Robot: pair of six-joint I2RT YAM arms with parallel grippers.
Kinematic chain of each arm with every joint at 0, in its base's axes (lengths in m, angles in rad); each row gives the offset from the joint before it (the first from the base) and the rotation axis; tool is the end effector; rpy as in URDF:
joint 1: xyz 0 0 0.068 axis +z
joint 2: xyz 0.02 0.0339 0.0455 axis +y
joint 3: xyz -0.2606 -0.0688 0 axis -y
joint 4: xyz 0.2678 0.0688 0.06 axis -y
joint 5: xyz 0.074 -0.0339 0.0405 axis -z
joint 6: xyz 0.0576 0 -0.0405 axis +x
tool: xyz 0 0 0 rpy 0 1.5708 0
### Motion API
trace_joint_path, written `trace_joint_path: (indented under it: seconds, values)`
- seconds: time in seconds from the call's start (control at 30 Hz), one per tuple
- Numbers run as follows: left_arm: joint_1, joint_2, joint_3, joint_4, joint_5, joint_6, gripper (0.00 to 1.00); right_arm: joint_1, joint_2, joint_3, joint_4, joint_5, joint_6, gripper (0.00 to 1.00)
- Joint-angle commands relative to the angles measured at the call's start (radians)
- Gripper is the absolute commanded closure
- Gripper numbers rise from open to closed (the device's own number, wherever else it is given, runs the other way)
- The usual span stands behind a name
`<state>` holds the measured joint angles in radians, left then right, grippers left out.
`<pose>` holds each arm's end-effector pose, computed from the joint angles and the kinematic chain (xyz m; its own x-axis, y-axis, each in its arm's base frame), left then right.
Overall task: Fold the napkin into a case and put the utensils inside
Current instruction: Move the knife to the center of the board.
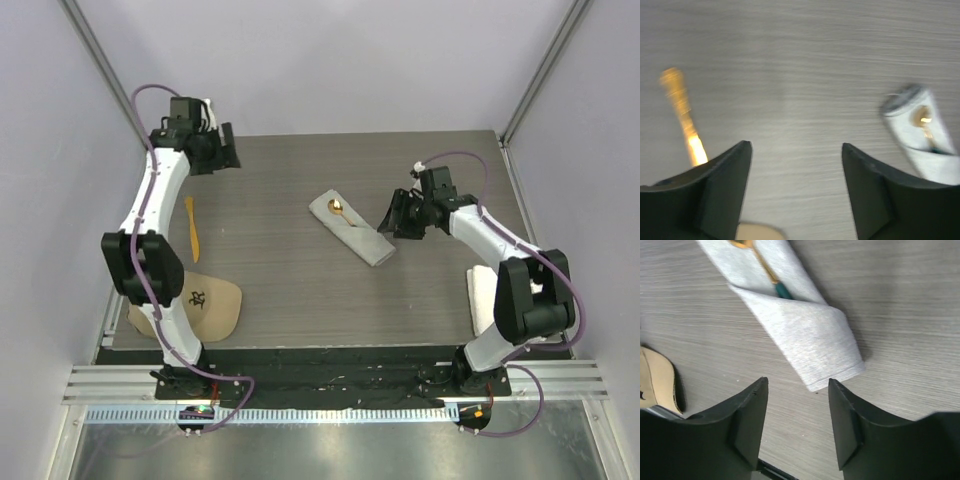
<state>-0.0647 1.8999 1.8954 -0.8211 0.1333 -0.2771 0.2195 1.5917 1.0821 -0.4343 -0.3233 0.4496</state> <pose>0.4597 -0.0375 0.3226 -0.7476 -0.2233 -0.6255 -0.0525 0.9587 -0.2795 0.3512 0.0971 0.1916 -0.8807 0.2257 -0.4165 -0.0062 0.8736 0.4867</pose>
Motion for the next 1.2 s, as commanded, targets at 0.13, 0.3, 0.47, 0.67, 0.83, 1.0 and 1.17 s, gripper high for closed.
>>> trace_joint_path:
  seconds: [0.13,0.3,0.47,0.67,0.83,1.0,1.17]
  values:
    - [0.043,0.042,-0.05,-0.242,-0.418,0.046,0.37,0.173,-0.16,0.093,-0.055,0.096,-0.052,0.35]
    - [0.092,0.16,0.017,-0.274,-0.483,-0.016,0.37,0.271,-0.185,0.096,-0.052,0.078,-0.043,0.34]
    - [0.127,0.241,0.047,-0.245,-0.495,-0.051,0.4,0.285,-0.213,0.049,-0.04,0.063,-0.042,0.34]
    - [0.169,0.355,0.071,-0.221,-0.482,-0.063,0.52,0.287,-0.239,0.01,-0.04,0.058,-0.048,0.34]
    - [0.174,0.415,0.103,-0.216,-0.449,-0.062,0.59,0.288,-0.231,0.009,-0.034,0.052,-0.045,0.34]
    - [0.172,0.447,0.111,-0.21,-0.414,-0.06,0.55,0.304,-0.211,0.013,-0.021,0.05,-0.037,0.34]
    - [0.172,0.478,0.097,-0.237,-0.335,-0.06,0.62,0.34,-0.187,0.032,-0.009,0.067,-0.032,0.35]
